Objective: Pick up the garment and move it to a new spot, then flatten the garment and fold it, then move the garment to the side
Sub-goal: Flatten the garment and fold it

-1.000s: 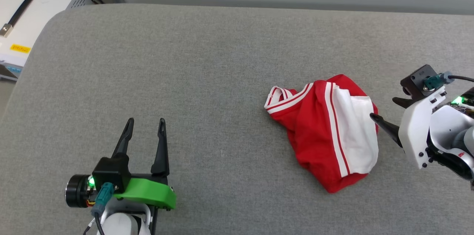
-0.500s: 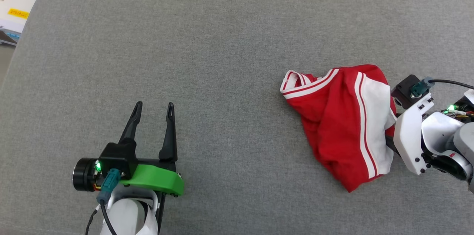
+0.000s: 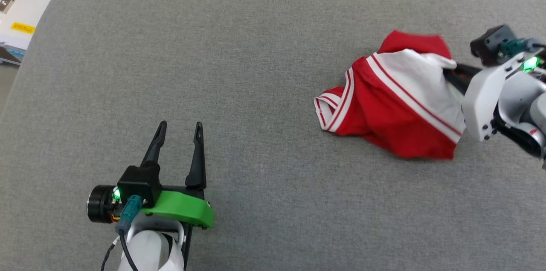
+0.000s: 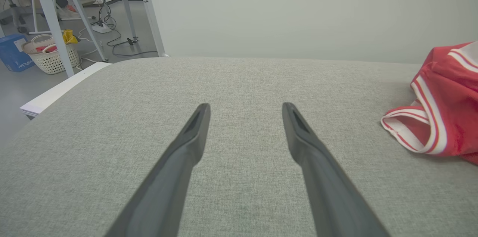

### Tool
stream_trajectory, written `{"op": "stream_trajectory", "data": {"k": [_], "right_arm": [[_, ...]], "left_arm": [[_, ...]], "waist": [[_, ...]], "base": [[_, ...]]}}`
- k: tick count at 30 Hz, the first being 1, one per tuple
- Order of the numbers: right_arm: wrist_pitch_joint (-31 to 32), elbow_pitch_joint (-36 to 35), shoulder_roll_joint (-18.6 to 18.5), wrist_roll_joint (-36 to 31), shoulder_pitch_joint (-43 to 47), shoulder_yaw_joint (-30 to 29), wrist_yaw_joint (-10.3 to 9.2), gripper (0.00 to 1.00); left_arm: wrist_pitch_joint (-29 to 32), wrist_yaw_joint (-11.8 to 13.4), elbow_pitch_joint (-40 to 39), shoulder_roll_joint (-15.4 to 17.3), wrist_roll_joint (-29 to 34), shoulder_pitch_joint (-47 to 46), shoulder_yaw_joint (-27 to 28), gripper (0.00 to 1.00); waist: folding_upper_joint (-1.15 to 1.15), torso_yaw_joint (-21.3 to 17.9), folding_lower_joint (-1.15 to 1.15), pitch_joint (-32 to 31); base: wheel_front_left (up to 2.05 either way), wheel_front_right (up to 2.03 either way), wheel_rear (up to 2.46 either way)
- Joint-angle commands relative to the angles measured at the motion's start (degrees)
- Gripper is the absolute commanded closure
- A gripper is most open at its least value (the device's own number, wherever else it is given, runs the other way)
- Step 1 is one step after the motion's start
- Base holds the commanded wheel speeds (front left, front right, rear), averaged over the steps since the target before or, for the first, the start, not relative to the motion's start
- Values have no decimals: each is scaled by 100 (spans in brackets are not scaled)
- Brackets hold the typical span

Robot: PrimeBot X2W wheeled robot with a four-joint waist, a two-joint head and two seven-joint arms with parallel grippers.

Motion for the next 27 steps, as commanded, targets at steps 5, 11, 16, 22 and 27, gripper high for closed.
{"op": "stream_trajectory", "data": {"k": [5, 11, 16, 22, 27], "right_arm": [[-604, 165, 27, -272, -611, -227, -8, 100], [-1172, 376, 84, -576, -848, -387, -8, 100], [-1513, 506, 9, -668, -455, -394, -8, 100], [-1884, 693, -147, -327, 727, -884, -8, 100], [-2079, 874, -221, -112, 1892, -1493, -8, 100]], "left_arm": [[-34, 40, -2, -23, -25, -31, 38, 0], [-34, 59, 15, -23, -28, 60, 72, 0], [-34, 80, 32, -23, -29, 179, 85, 0], [-34, 145, 34, -23, -71, 374, 79, 0], [-34, 165, 34, -24, -87, 549, 75, 0]], "waist": [[0, 43, -1, -49], [0, 71, -1, -148], [0, 42, -1, -299], [0, -61, -1, -567], [0, -215, -1, -749]], "base": [[0, 0, 0], [0, 0, 0], [0, 0, 0], [0, 0, 0], [0, 0, 0]]}}
